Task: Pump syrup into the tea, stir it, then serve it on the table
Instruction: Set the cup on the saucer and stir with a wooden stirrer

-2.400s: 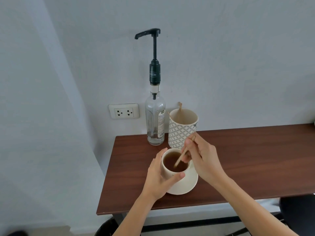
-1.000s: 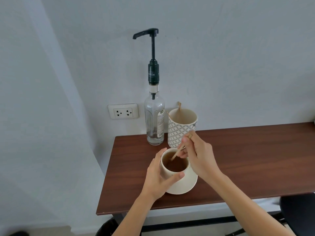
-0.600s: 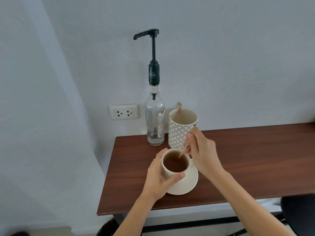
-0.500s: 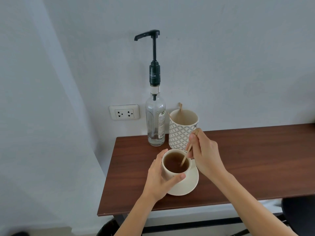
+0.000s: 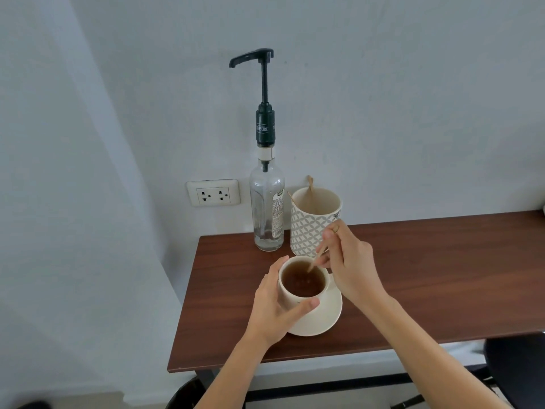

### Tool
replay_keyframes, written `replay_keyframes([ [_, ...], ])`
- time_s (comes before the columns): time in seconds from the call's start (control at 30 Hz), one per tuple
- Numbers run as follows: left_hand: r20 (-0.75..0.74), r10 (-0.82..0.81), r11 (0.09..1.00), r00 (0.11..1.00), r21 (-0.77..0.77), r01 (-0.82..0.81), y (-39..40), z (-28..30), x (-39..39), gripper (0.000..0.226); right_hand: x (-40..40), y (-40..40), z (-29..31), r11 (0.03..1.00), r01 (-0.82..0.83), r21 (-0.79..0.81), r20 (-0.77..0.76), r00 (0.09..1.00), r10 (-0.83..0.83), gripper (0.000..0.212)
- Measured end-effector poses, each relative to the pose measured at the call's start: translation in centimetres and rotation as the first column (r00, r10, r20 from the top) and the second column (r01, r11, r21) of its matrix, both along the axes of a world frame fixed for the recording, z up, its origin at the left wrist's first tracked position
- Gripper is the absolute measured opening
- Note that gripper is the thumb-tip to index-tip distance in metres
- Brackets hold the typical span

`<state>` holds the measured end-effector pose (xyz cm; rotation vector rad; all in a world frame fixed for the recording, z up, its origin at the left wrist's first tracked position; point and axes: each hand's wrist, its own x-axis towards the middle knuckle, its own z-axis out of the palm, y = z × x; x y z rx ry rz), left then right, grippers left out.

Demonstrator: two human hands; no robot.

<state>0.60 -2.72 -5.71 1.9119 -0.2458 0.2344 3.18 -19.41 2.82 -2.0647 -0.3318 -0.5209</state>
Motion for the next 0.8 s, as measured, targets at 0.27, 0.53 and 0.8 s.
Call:
replay_keyframes([
  [0.27,-0.010,-0.009,1.000,1.000,0.001,0.009,0.1,0.1,0.0,0.078,-0.2,0.3,-0.3,0.999,-0.027,0.025,-0.020,0.999,0.027,0.025],
  [0.53,-0.050,-0.020,1.000,0.999,0.000,0.020,0.1,-0.1,-0.1,0.087,-0.9,-0.3,0.8,0.998,-0.035,0.053,0.074,0.997,0.031,0.027],
  [0.8,-0.082,0.002,1.000,0.997,-0.023,-0.004,0.1,-0.2,-0.1,0.095,-2.3,-1.9,2.8,0.999,-0.017,0.031,0.309,0.951,0.007,0.029],
])
